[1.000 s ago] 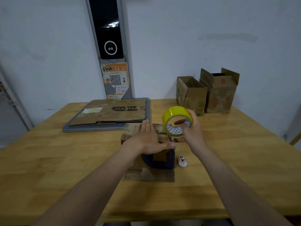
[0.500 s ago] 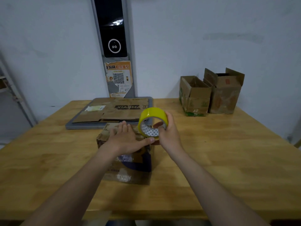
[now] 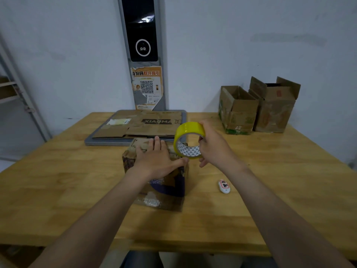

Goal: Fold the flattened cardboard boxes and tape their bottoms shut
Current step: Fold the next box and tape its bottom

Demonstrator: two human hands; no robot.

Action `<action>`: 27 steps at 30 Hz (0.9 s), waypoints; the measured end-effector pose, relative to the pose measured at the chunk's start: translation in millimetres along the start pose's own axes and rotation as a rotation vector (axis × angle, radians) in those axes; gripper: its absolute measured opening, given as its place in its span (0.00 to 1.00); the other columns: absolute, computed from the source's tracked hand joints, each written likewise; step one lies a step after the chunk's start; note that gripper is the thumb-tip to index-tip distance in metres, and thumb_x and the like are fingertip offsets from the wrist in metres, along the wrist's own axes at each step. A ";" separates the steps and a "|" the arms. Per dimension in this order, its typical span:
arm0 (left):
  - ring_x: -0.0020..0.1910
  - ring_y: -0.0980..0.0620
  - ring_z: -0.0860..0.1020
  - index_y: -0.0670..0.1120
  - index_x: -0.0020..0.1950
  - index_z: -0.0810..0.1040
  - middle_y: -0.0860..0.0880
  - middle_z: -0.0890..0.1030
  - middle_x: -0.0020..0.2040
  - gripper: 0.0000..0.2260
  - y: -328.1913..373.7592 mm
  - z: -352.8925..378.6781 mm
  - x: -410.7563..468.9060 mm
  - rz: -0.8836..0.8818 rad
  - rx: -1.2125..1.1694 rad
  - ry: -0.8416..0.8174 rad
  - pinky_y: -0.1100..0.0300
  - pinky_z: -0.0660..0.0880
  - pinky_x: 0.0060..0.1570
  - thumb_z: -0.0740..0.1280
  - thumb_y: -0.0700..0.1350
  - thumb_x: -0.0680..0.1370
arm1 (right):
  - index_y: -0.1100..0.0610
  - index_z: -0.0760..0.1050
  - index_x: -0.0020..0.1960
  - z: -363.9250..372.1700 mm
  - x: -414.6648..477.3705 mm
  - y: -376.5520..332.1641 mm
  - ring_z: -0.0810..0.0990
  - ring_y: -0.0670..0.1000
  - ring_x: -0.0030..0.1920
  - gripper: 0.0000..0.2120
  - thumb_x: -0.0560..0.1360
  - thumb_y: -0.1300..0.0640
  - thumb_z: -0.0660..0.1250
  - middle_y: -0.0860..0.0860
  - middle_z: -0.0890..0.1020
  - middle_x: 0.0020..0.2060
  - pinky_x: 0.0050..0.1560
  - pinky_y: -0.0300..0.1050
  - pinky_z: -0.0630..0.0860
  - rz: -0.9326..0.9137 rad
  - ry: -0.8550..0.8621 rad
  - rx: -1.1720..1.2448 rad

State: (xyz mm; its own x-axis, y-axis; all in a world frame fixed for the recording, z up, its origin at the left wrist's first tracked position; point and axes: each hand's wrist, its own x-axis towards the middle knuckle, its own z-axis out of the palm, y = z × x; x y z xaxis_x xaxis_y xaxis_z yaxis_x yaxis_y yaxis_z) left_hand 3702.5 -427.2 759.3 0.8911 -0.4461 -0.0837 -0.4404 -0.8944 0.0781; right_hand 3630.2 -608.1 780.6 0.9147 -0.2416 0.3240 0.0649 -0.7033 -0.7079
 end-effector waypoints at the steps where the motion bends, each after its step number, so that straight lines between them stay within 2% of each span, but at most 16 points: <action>1: 0.83 0.44 0.39 0.44 0.84 0.40 0.44 0.38 0.84 0.66 -0.3 -0.5 -0.2 0.004 -0.009 -0.007 0.31 0.43 0.77 0.37 0.85 0.57 | 0.38 0.62 0.59 -4.6 -0.9 1.5 0.82 0.55 0.24 0.22 0.81 0.66 0.54 0.52 0.76 0.47 0.22 0.53 0.80 -0.006 0.006 -0.025; 4: 0.83 0.43 0.39 0.43 0.84 0.40 0.43 0.38 0.84 0.70 -1.3 -1.3 1.6 0.012 -0.015 -0.013 0.30 0.43 0.77 0.35 0.87 0.52 | 0.40 0.64 0.65 -21.6 -3.8 14.2 0.81 0.54 0.23 0.23 0.81 0.67 0.54 0.53 0.75 0.54 0.21 0.48 0.78 0.011 0.028 -0.092; 7: 0.83 0.43 0.39 0.43 0.84 0.40 0.43 0.38 0.84 0.70 -1.1 -0.8 2.3 0.016 -0.022 -0.019 0.30 0.43 0.76 0.35 0.87 0.53 | 0.42 0.62 0.71 -23.5 -15.7 28.6 0.83 0.56 0.29 0.25 0.81 0.66 0.55 0.53 0.74 0.56 0.23 0.50 0.80 0.071 0.009 -0.119; 12: 0.83 0.42 0.39 0.43 0.84 0.40 0.43 0.38 0.84 0.67 -1.2 0.4 2.2 0.029 -0.010 -0.012 0.29 0.44 0.76 0.38 0.87 0.56 | 0.38 0.60 0.65 -3.9 -32.7 45.9 0.82 0.59 0.35 0.24 0.81 0.66 0.56 0.52 0.74 0.52 0.22 0.47 0.79 0.055 0.035 -0.070; 16: 0.83 0.40 0.39 0.52 0.85 0.41 0.50 0.37 0.84 0.65 -4.1 1.8 0.7 0.112 0.001 0.003 0.26 0.44 0.73 0.35 0.88 0.55 | 0.41 0.61 0.66 12.0 -37.7 51.8 0.79 0.62 0.42 0.23 0.81 0.66 0.58 0.52 0.74 0.52 0.23 0.54 0.81 0.033 0.027 -0.029; 19: 0.83 0.43 0.40 0.56 0.84 0.42 0.54 0.37 0.84 0.56 -4.7 5.4 -2.1 0.191 0.042 0.045 0.24 0.46 0.72 0.37 0.85 0.63 | 0.43 0.61 0.67 21.3 -41.8 53.9 0.79 0.60 0.44 0.21 0.82 0.65 0.59 0.51 0.75 0.52 0.30 0.59 0.82 0.019 0.050 -0.023; 21: 0.84 0.47 0.41 0.57 0.85 0.45 0.56 0.40 0.84 0.50 -3.4 8.7 -5.6 0.260 0.071 0.109 0.25 0.48 0.75 0.37 0.81 0.68 | 0.44 0.61 0.66 24.6 -43.8 58.2 0.78 0.57 0.43 0.19 0.82 0.63 0.60 0.50 0.75 0.49 0.35 0.59 0.80 -0.014 0.079 -0.046; 25: 0.83 0.53 0.44 0.55 0.85 0.48 0.58 0.45 0.84 0.46 -0.9 12.9 -12.1 0.344 0.056 0.204 0.35 0.51 0.78 0.35 0.77 0.71 | 0.46 0.62 0.64 25.6 -47.9 65.3 0.75 0.53 0.40 0.15 0.83 0.60 0.62 0.44 0.73 0.41 0.32 0.50 0.67 -0.028 0.083 -0.099; 27: 0.83 0.57 0.43 0.56 0.85 0.48 0.59 0.46 0.84 0.44 -2.7 11.7 -14.3 0.389 0.032 0.202 0.39 0.50 0.79 0.36 0.76 0.73 | 0.45 0.64 0.60 18.5 -48.2 62.2 0.76 0.52 0.40 0.14 0.81 0.58 0.65 0.45 0.75 0.41 0.33 0.48 0.69 0.008 0.051 -0.051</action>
State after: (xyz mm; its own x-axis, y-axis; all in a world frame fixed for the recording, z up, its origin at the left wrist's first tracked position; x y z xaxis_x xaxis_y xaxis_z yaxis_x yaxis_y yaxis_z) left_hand 3689.7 -418.7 748.7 0.6606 -0.7372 0.1418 -0.7476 -0.6633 0.0343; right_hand 3597.6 -627.8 709.4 0.8937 -0.2801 0.3505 0.0359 -0.7339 -0.6783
